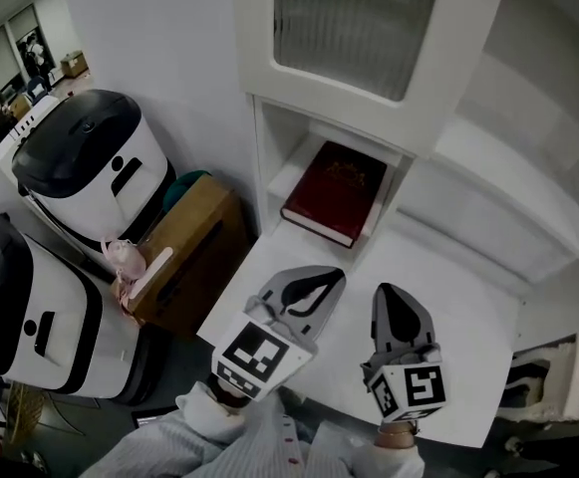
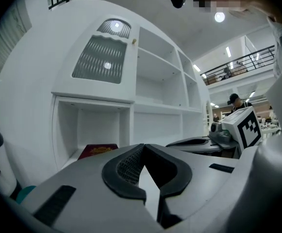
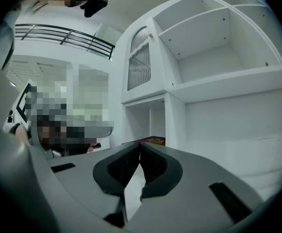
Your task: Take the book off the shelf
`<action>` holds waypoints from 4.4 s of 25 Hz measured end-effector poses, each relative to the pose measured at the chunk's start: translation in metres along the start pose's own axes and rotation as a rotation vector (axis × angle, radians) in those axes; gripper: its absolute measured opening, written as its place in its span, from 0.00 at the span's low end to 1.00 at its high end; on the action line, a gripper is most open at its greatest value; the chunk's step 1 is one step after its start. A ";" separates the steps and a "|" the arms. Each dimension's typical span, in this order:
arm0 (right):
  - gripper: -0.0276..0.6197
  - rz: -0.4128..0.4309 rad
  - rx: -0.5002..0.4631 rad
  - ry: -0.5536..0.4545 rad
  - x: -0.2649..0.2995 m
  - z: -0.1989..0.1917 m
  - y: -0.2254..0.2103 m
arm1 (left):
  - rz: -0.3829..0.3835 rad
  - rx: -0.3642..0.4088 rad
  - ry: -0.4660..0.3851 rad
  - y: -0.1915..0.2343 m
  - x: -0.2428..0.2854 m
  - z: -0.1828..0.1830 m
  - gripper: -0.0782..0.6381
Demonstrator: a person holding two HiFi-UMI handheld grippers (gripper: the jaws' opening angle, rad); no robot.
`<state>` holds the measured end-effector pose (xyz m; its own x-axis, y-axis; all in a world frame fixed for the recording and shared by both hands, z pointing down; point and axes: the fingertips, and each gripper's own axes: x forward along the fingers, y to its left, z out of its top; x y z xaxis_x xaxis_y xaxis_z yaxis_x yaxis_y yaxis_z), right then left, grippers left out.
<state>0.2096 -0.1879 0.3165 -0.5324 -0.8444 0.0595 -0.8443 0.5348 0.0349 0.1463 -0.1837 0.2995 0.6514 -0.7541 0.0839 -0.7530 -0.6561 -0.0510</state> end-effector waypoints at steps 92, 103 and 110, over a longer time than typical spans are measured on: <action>0.06 -0.161 0.078 0.060 0.071 -0.032 -0.023 | 0.082 1.190 0.376 0.111 0.115 -0.127 0.66; 0.06 -0.177 0.083 0.074 0.075 -0.036 -0.026 | 0.082 1.234 0.382 0.110 0.125 -0.130 0.66; 0.06 -0.181 0.081 0.079 0.075 -0.037 -0.024 | 0.106 1.277 0.350 0.112 0.125 -0.123 0.51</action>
<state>0.1924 -0.2626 0.3569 -0.3683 -0.9195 0.1376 -0.9294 0.3681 -0.0281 0.1319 -0.3472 0.4263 0.3919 -0.8820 0.2618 -0.0573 -0.3074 -0.9499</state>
